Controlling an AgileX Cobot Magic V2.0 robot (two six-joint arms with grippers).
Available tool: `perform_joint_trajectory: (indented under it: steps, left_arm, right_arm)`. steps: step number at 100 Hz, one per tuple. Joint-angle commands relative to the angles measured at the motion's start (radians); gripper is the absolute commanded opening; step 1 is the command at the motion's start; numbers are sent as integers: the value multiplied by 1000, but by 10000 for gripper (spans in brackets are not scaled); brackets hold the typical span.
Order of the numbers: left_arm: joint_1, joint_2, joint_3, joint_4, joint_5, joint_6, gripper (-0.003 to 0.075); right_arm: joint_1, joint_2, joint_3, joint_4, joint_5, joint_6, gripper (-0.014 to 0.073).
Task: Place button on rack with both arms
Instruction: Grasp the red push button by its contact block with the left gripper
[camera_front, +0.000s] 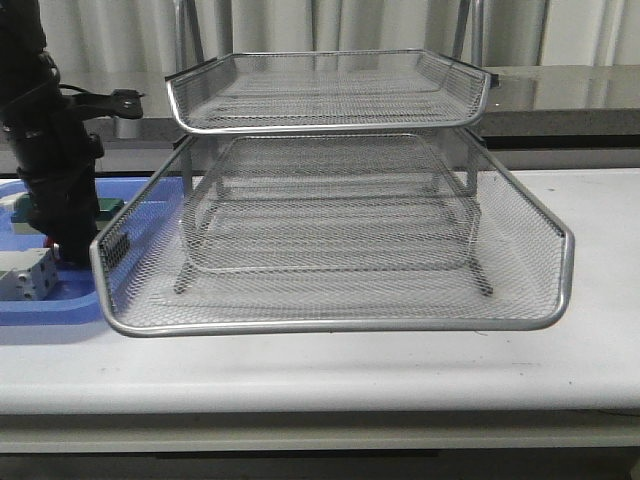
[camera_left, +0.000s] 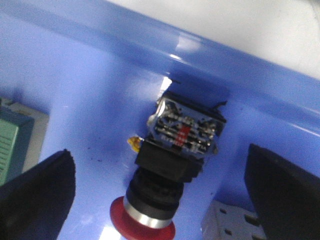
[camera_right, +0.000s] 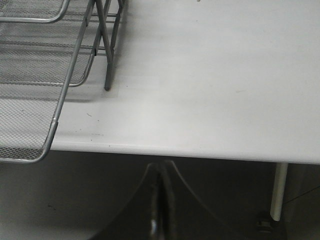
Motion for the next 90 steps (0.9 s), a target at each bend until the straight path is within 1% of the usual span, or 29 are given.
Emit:
perform_joint_trajectory:
  steps: [1,19,90]
  left_arm:
    - [1,-58,-31,-29,-26,21,650]
    - [1,-57,-31,-50,-45,45,650]
    - [1,-8,-31,-57,-47,45,650]
  right_arm:
    - [-3,7,-29,-18,-62,0,-109]
    - [-3,7,-29,-18,-62,0,-109]
    - [-3,7,-29,-18,-63,0,-109]
